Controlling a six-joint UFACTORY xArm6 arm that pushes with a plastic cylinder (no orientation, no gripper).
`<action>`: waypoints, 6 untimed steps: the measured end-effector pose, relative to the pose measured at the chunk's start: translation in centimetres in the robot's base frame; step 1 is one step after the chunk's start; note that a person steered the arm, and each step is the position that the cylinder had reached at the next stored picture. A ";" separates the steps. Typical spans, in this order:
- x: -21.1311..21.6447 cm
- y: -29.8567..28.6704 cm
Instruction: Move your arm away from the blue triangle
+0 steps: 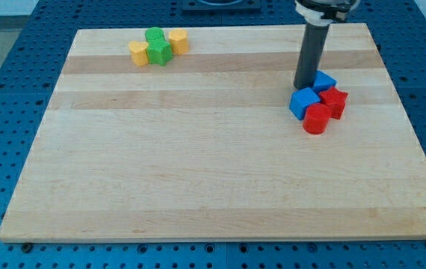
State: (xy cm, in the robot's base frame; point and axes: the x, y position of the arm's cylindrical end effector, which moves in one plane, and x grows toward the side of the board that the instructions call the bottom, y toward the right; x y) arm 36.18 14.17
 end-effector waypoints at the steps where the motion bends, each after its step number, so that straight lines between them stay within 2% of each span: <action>1: -0.5 -0.5; 3: -8.1 -7.7; 4: -10.2 -9.1; 6: -11.3 -9.2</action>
